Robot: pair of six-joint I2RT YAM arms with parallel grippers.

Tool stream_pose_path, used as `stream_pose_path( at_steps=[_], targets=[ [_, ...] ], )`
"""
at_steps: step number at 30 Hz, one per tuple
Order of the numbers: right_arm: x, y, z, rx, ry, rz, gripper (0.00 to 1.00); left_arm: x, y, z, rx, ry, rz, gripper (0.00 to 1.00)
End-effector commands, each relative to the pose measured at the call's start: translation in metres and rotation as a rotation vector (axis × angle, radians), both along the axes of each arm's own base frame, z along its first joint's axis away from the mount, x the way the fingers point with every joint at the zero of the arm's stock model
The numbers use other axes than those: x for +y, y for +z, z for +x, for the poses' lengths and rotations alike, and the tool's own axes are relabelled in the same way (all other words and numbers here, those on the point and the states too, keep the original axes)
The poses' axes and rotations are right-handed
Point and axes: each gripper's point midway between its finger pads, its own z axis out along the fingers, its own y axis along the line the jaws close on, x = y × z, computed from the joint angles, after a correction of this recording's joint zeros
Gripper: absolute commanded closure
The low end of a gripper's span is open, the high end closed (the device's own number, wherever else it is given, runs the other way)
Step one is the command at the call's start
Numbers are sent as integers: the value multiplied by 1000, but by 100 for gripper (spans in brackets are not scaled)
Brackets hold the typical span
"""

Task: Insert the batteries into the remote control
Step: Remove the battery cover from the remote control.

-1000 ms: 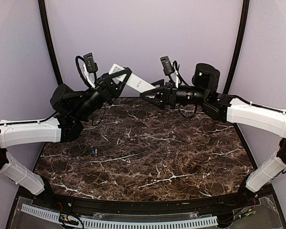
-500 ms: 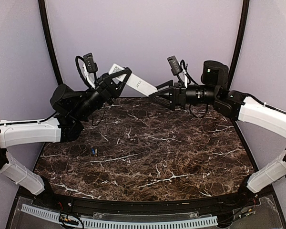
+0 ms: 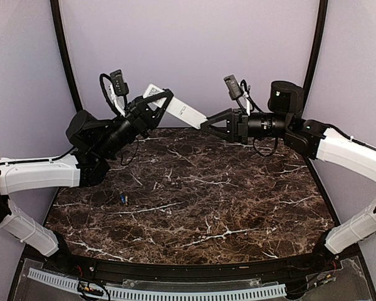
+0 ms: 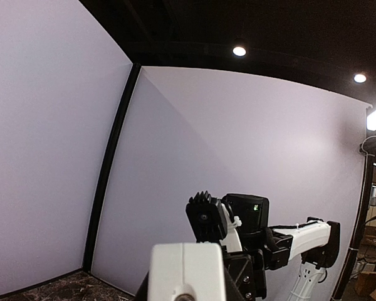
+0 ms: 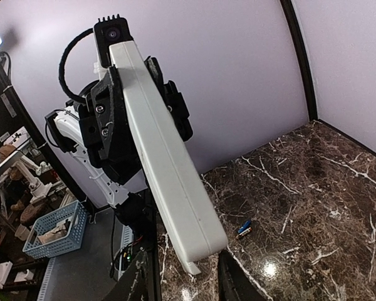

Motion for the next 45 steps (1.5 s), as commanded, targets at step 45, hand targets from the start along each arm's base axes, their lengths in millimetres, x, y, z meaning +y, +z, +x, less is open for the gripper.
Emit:
stream_pose_path(
  at_steps=[45],
  targets=[
    [9,8,10,66,57,72,90,5,2,1,-23,47,17,100]
  ],
)
